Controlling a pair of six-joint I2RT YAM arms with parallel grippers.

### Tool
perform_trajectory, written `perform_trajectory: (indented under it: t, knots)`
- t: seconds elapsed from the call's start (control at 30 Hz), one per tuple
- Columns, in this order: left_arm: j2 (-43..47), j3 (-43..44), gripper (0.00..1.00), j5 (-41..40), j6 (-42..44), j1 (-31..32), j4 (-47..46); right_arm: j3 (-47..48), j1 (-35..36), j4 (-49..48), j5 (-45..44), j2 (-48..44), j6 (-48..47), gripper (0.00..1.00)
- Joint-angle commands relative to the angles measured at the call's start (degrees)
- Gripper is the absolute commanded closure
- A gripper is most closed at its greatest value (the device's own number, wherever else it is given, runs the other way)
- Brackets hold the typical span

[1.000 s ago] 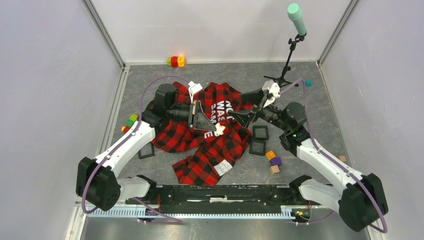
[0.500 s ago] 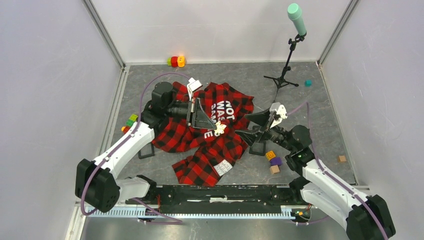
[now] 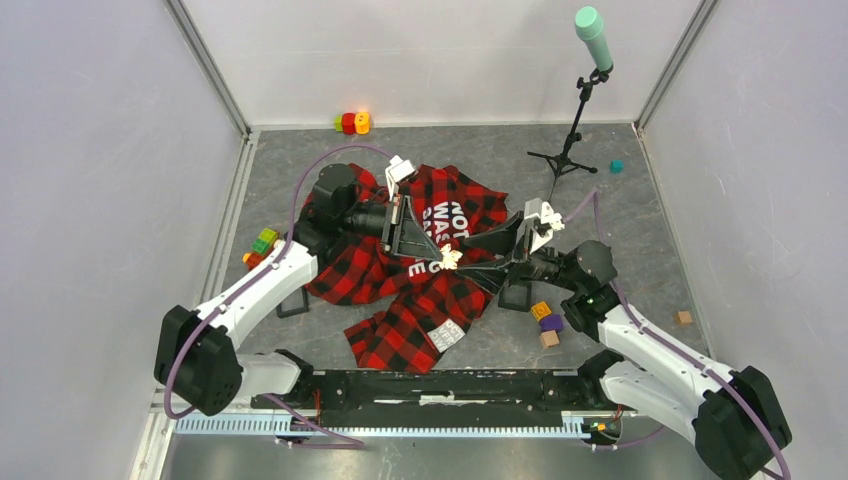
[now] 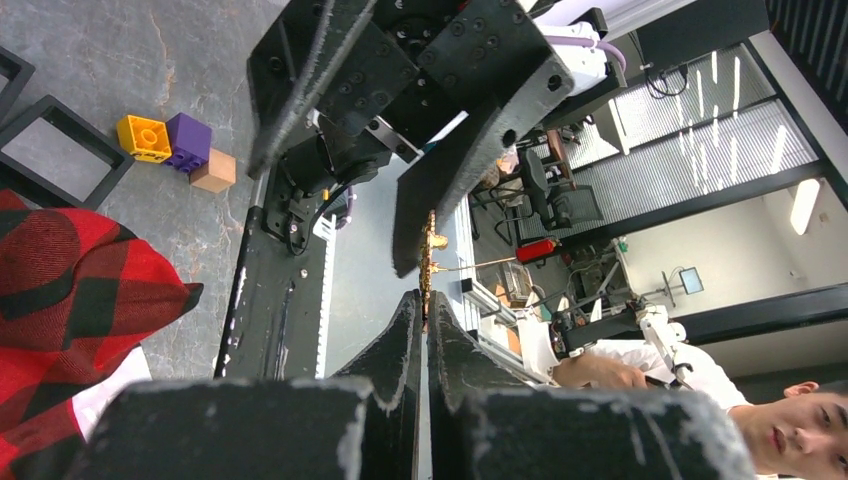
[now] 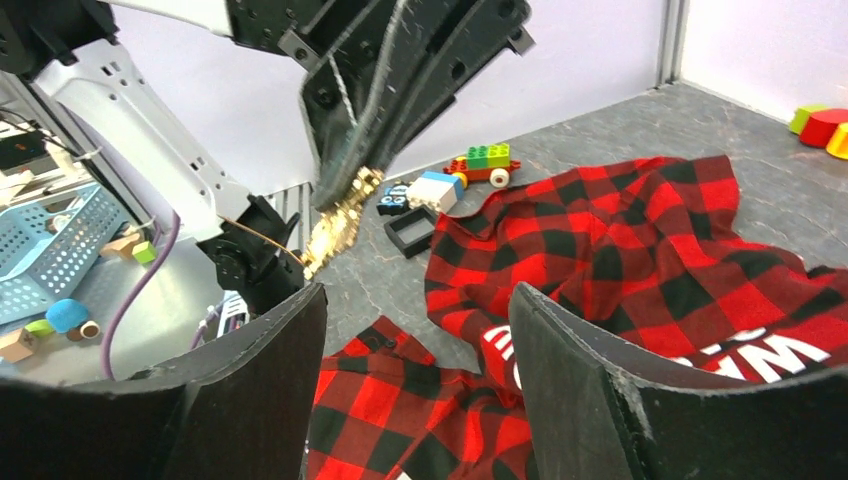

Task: Remove the brooch from the garment
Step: Close the brooch.

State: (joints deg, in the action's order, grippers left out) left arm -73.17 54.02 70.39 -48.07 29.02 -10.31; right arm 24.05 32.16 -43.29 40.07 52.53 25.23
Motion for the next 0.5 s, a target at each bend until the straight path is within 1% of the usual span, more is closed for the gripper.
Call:
perform_trajectory:
  t: [0.0, 0.17, 0.33, 0.47]
  knots:
    - [-0.44, 2.28, 0.98, 0.63, -1.94, 0.32, -2.75, 4.37, 1.05, -1.83, 2.07, 0.44, 2.11, 0.28]
    - [-0.92, 2.51, 0.98, 0.89, -1.77, 0.34, -2.79, 6.29, 1.75, 1.28, 3.51, 0.83, 1.82, 0.29]
    - [-1.27, 2.76, 0.98, 0.98, -1.58, 0.28, -2.79, 7.79, 1.94, 1.67, 5.07, 1.71, 2.49, 0.31]
    - [-1.34, 2.93, 0.98, 1.16, -1.52, 0.32, -2.79, 8.37, 1.92, 2.01, 4.63, 1.94, 2.78, 0.33]
